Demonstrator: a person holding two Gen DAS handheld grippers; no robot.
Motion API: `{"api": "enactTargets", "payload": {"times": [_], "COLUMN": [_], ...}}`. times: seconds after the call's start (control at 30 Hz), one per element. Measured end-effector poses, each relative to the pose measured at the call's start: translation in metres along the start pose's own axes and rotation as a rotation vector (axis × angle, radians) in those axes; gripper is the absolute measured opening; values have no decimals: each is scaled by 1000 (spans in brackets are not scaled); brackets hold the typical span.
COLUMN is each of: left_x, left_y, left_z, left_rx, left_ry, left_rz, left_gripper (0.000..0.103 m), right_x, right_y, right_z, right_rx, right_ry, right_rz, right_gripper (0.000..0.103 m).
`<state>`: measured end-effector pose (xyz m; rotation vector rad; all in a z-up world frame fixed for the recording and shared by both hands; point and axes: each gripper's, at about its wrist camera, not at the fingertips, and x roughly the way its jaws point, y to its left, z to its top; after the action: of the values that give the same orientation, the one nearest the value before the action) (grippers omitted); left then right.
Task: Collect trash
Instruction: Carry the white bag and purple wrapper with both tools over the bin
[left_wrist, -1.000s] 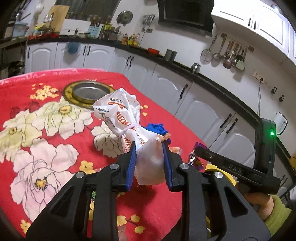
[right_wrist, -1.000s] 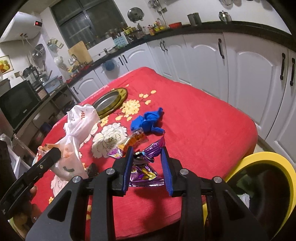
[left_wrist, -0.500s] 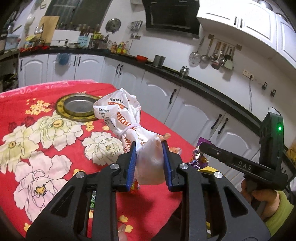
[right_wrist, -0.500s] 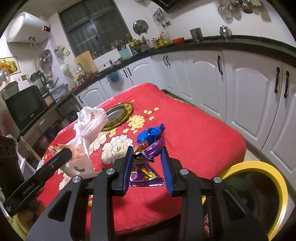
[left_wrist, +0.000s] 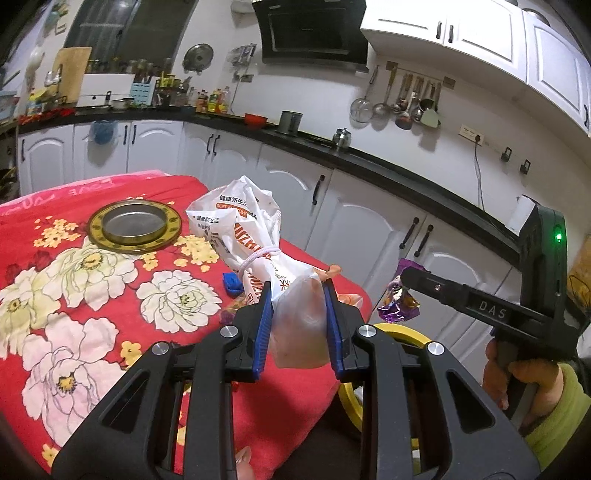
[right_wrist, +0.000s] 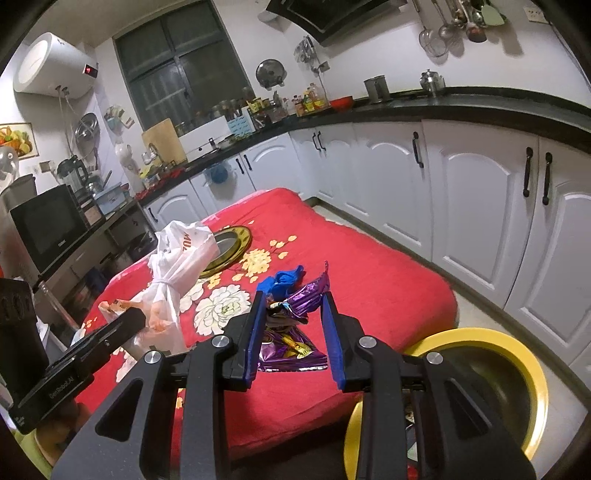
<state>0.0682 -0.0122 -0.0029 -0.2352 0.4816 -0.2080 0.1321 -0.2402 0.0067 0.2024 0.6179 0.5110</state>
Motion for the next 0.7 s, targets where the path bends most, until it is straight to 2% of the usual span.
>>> {"api": "enactTargets", "payload": {"times": [0.7], "left_x": [15], "left_y": [-46], "left_z": [-12], "left_rx": [99], "left_ry": [56], "left_rz": [-77], "left_gripper": [19], "right_x": [-44], "right_y": [-48], "right_z": [-8], "right_rx": [59], "right_ry": [-61], "right_rz": [-102], "right_gripper": [29]}}
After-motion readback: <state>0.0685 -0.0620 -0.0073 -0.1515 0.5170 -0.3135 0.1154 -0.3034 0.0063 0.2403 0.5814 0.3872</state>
